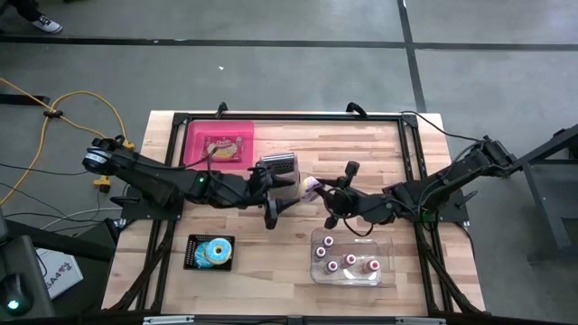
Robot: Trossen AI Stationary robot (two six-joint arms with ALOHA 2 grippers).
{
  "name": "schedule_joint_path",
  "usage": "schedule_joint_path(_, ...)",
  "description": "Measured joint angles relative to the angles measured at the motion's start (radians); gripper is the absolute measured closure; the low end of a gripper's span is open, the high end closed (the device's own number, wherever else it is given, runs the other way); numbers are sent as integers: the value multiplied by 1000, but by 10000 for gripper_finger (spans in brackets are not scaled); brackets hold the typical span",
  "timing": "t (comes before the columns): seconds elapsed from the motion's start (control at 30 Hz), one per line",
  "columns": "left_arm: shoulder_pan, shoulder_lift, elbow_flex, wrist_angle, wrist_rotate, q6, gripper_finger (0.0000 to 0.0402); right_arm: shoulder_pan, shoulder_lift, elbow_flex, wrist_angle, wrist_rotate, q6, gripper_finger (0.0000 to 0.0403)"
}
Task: Pick & Place Food Item
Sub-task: Put the purple donut toy into the black bin
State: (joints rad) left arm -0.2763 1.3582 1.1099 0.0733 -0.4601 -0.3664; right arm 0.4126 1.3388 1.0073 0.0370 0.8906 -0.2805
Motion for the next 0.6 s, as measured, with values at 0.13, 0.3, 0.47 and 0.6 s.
schedule_joint_path(0.13,23,0,0,42,43,-12,144,0,0,0,53,1,-56,327)
schedule_joint_path(0.3,52,0,0,58,88,-69,144,0,0,0,95,1,-91,327)
schedule_joint_path(0.47,66,0,0,65,103,-106,144,-12,7,0,98,-1,-92,327)
schedule_joint_path(0.6,65,4,0,85,103,-106,144,-27,13,0,103,-5,-100,327)
